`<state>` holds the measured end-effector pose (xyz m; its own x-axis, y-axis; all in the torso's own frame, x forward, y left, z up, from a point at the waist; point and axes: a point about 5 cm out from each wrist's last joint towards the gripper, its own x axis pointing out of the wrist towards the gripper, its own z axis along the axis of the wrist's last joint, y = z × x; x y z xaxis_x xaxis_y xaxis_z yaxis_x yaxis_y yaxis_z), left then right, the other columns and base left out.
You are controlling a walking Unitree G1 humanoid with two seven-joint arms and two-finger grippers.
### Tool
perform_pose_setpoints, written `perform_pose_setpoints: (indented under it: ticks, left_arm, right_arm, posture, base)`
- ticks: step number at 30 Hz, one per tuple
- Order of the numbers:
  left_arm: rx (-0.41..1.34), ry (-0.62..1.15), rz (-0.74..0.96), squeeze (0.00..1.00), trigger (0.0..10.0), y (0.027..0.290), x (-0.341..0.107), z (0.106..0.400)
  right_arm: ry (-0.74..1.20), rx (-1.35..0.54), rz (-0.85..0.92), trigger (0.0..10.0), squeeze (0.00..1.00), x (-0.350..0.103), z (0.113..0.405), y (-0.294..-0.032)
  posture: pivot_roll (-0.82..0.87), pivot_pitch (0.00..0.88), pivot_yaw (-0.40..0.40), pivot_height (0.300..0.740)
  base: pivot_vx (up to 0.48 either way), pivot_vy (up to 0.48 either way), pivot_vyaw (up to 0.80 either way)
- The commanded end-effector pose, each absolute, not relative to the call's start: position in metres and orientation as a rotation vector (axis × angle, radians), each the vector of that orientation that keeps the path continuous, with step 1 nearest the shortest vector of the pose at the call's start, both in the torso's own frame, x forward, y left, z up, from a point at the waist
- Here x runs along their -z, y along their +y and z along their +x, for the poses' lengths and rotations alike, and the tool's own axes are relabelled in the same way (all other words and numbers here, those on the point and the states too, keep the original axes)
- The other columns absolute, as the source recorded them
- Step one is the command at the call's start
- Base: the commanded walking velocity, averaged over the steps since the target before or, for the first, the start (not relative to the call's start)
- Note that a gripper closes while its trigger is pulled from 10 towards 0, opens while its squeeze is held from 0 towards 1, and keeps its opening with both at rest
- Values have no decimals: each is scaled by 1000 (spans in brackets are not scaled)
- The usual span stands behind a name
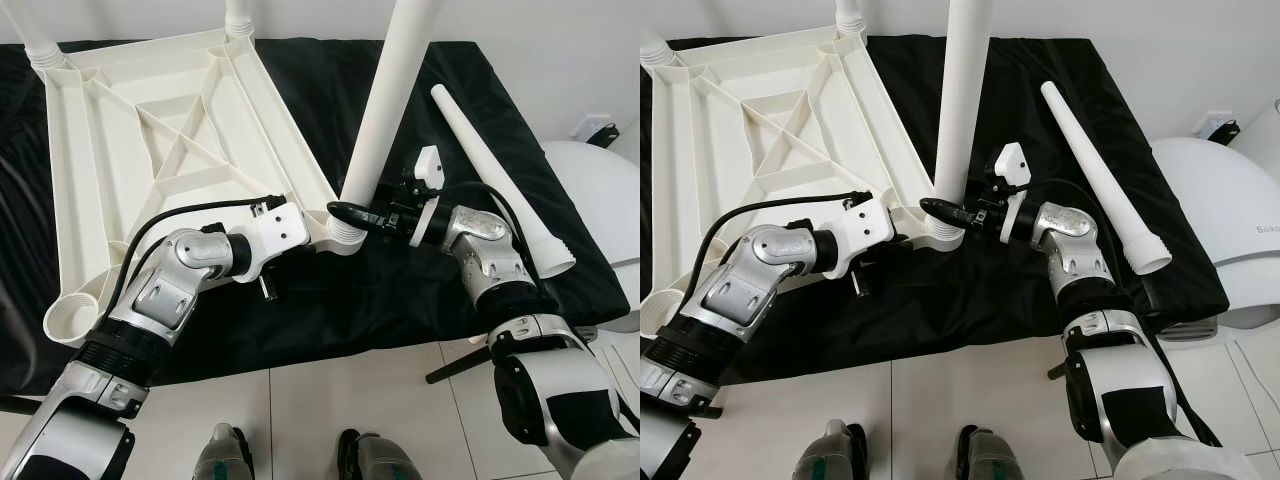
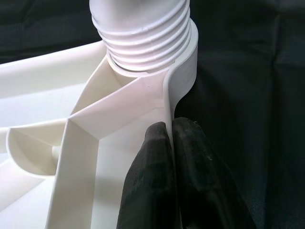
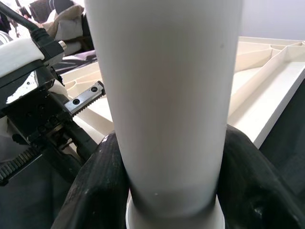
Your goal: Building children table
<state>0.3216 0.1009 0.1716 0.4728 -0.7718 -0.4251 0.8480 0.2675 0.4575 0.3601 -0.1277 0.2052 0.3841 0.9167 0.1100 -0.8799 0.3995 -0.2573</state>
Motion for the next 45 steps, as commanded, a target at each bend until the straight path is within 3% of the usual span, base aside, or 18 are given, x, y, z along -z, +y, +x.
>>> perform_pose_setpoints:
  ticks: [1,23,45]
  left_arm:
    - [1113,339,680,0,10000,115,-127,312]
    - [1113,336,667,0,10000,112,-126,311]
    - [1114,338,661,0,10000,112,-126,311]
  right_arm:
    - [-306,-1151,-80,0,0,-207,354,-124]
    - [-369,-904,12,0,0,-197,316,-104]
    - [-283,-429,72,0,0,-184,295,-81]
  posture:
    - [82,194,-19,740]
    - [66,208,-27,740]
    - [74,217,-29,740]
  base:
    - [0,0,0]
    - [0,0,0]
    - [0,0,0]
